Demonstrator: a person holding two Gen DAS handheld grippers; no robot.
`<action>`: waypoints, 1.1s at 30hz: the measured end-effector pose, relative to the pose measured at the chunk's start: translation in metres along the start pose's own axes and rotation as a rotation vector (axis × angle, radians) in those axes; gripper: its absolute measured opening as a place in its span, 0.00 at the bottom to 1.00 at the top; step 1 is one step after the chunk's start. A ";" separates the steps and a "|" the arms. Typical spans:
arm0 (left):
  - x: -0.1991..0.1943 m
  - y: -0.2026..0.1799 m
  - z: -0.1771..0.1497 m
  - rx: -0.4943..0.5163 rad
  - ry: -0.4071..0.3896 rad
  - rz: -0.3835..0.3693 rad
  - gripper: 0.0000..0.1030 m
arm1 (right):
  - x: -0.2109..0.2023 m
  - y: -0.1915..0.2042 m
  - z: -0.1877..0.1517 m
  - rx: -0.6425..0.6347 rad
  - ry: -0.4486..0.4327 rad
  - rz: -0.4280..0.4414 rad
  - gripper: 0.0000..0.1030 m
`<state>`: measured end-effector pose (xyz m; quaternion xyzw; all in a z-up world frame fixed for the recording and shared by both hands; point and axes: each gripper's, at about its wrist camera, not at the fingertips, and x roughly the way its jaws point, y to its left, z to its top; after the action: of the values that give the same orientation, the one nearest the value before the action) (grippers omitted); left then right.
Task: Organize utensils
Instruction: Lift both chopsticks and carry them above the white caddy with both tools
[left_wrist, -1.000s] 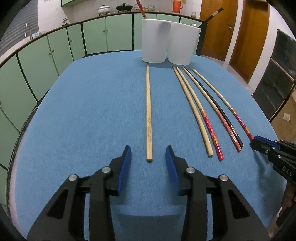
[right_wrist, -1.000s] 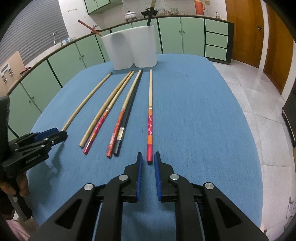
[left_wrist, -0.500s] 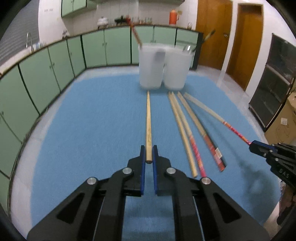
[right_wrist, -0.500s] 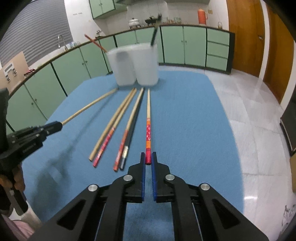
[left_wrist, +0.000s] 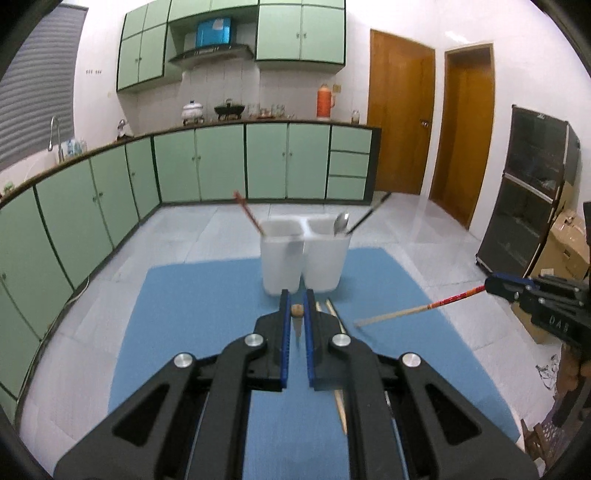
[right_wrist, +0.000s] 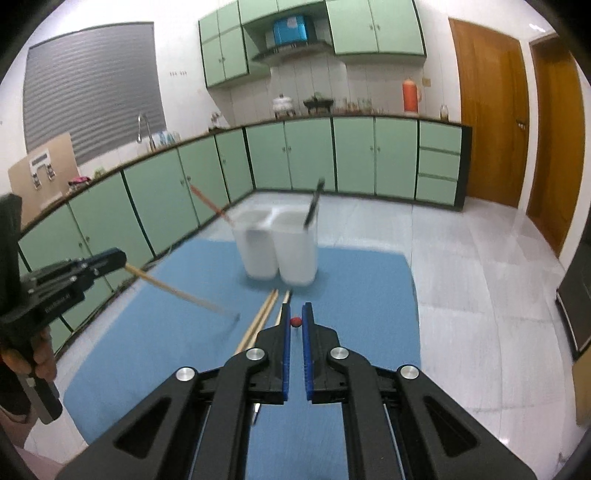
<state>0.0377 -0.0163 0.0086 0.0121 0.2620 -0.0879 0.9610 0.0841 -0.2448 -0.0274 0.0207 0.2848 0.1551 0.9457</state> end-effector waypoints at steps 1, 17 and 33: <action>-0.001 -0.001 0.005 0.000 -0.009 -0.006 0.06 | -0.002 -0.001 0.007 -0.004 -0.012 0.001 0.06; -0.019 -0.013 0.071 0.019 -0.168 -0.066 0.06 | -0.017 0.012 0.094 -0.083 -0.136 0.109 0.06; -0.005 -0.009 0.143 -0.001 -0.332 -0.024 0.06 | 0.006 0.023 0.189 -0.091 -0.287 0.100 0.05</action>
<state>0.1032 -0.0342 0.1346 -0.0060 0.1000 -0.1001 0.9899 0.1854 -0.2112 0.1304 0.0141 0.1380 0.2102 0.9678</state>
